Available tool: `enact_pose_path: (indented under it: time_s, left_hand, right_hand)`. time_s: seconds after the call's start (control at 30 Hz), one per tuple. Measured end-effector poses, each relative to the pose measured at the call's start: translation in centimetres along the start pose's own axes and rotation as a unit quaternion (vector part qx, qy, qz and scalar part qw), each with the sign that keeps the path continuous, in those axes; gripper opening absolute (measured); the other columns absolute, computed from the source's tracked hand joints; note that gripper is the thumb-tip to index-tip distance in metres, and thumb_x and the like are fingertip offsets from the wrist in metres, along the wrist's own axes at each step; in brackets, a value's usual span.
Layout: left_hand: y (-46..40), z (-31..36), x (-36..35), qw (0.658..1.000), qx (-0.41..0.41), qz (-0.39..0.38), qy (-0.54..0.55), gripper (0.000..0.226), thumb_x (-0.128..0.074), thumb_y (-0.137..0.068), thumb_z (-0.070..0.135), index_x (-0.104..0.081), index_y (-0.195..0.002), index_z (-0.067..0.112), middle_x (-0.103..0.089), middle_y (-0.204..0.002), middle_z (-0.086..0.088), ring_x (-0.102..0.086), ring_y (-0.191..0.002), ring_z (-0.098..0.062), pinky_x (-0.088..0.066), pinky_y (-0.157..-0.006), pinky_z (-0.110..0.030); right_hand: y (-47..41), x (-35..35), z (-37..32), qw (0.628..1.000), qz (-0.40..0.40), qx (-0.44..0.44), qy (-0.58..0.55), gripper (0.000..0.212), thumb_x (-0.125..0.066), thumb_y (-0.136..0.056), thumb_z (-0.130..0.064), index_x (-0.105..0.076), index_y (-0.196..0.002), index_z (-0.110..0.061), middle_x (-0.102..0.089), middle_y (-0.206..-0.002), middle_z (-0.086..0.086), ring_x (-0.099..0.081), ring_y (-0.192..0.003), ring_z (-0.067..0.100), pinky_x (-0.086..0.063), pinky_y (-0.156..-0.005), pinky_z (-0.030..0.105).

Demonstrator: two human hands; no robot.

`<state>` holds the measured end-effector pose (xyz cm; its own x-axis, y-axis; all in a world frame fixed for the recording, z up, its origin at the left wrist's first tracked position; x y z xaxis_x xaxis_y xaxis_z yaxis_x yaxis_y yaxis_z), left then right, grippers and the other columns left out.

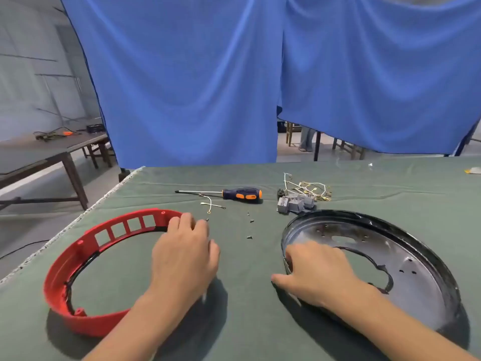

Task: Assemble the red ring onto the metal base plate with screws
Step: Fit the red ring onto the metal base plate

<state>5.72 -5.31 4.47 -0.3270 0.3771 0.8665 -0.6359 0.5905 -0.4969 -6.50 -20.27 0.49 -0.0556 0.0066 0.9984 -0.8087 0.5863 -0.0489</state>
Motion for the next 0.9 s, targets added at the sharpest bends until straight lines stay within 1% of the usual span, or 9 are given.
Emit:
enact_pose_path:
  time_s: [0.13,0.27,0.4,0.57,0.63,0.7,0.8,0.87,0.9]
  left_hand:
    - [0.6,-2.3,-0.8,0.996,0.066,-0.043,-0.043,0.029,-0.041,-0.091,0.042,-0.051,-0.106,0.019,-0.051,-0.109,0.000,-0.050,-0.100,-0.020,-0.046,-0.079,-0.030]
    - [1.2,-3.0,-1.3,0.988,0.100,-0.096,-0.063,0.037,-0.043,-0.090,0.052,-0.048,-0.111,0.022,-0.056,-0.113,0.001,-0.059,-0.105,-0.021,-0.045,-0.076,-0.031]
    - [1.9,-2.7,-2.6,0.985,0.057,-0.139,-0.081,0.029,-0.043,-0.095,0.043,-0.057,-0.104,0.019,-0.064,-0.112,-0.003,-0.062,-0.105,-0.027,-0.041,-0.074,-0.031]
    - [1.1,-3.1,-0.3,0.996,0.040,-0.045,-0.060,0.034,-0.037,-0.096,0.053,-0.052,-0.098,0.022,-0.064,-0.104,0.000,-0.063,-0.097,-0.026,-0.034,-0.067,-0.032]
    - [0.9,-3.2,1.2,0.999,0.032,0.003,-0.016,0.035,-0.036,-0.095,0.057,-0.045,-0.087,0.024,-0.064,-0.095,0.003,-0.063,-0.089,-0.023,-0.032,-0.063,-0.030]
    - [0.9,-3.1,3.0,0.996,0.007,0.072,0.060,0.036,-0.044,-0.093,0.056,-0.044,-0.078,0.022,-0.064,-0.081,0.003,-0.063,-0.077,-0.023,-0.034,-0.058,-0.030]
    - [1.5,-4.2,5.4,0.960,-0.018,0.186,0.211,0.044,-0.059,-0.086,0.054,-0.042,-0.061,0.022,-0.050,-0.050,0.004,-0.050,-0.049,-0.023,-0.030,-0.048,-0.028]
    - [1.7,-6.6,5.8,0.896,0.050,0.214,0.385,0.055,-0.049,-0.086,0.063,-0.040,-0.054,0.020,-0.043,-0.044,0.006,-0.038,-0.042,-0.010,-0.029,-0.045,-0.026]
    - [1.9,-8.1,5.6,0.845,0.105,0.231,0.471,0.061,-0.045,-0.086,0.068,-0.040,-0.052,0.017,-0.044,-0.043,0.006,-0.038,-0.040,-0.009,-0.031,-0.041,-0.027]
  right_hand:
    - [0.5,0.4,-0.6,1.000,-0.009,0.018,0.003,0.020,-0.049,-0.084,-0.029,-0.038,-0.072,-0.017,-0.043,-0.072,0.001,-0.043,-0.072,0.027,-0.027,-0.054,0.032]
    - [0.7,2.5,-0.7,0.998,0.055,-0.014,-0.024,0.017,-0.044,-0.093,-0.032,-0.039,-0.084,-0.018,-0.059,-0.098,0.005,-0.057,-0.093,0.030,-0.032,-0.064,0.034]
    - [1.5,3.5,-1.8,0.988,0.148,-0.026,-0.041,0.022,-0.036,-0.098,-0.038,-0.033,-0.083,-0.023,-0.061,-0.095,-0.005,-0.061,-0.091,0.026,-0.029,-0.060,0.034]
    - [2.9,5.5,-1.9,0.963,0.252,-0.014,-0.096,0.027,-0.039,-0.095,-0.041,-0.034,-0.076,-0.023,-0.050,-0.070,-0.005,-0.056,-0.070,0.027,-0.027,-0.052,0.034]
    - [3.4,6.1,-1.7,0.955,0.267,-0.003,-0.125,0.028,-0.041,-0.094,-0.038,-0.036,-0.072,-0.022,-0.047,-0.065,-0.004,-0.047,-0.060,0.027,-0.026,-0.050,0.034]
    - [3.8,6.5,-1.4,0.952,0.274,-0.001,-0.139,0.028,-0.044,-0.094,-0.036,-0.038,-0.071,-0.021,-0.048,-0.063,-0.004,-0.040,-0.057,0.025,-0.025,-0.048,0.034]
    - [4.4,6.5,-0.9,0.950,0.272,-0.008,-0.153,0.029,-0.046,-0.093,-0.036,-0.042,-0.070,-0.020,-0.051,-0.062,-0.003,-0.043,-0.056,0.025,-0.031,-0.048,0.034]
    - [4.6,6.3,-0.8,0.951,0.267,-0.006,-0.158,0.027,-0.047,-0.092,-0.037,-0.046,-0.071,-0.020,-0.053,-0.062,-0.003,-0.049,-0.058,0.025,-0.035,-0.049,0.035]
    - [4.6,6.1,-0.9,0.952,0.263,-0.003,-0.156,0.025,-0.048,-0.091,-0.037,-0.049,-0.072,-0.020,-0.054,-0.063,-0.003,-0.052,-0.060,0.025,-0.036,-0.049,0.035]
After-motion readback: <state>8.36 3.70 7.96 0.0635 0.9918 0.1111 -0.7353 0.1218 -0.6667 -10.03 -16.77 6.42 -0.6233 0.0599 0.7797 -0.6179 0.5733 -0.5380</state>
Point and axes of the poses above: each hand's wrist, its own y-axis away from the middle knuckle, its own x-axis out of the back of the hand, z = x × y, the point moved 9 cm from there along -y, towards the middle knuckle
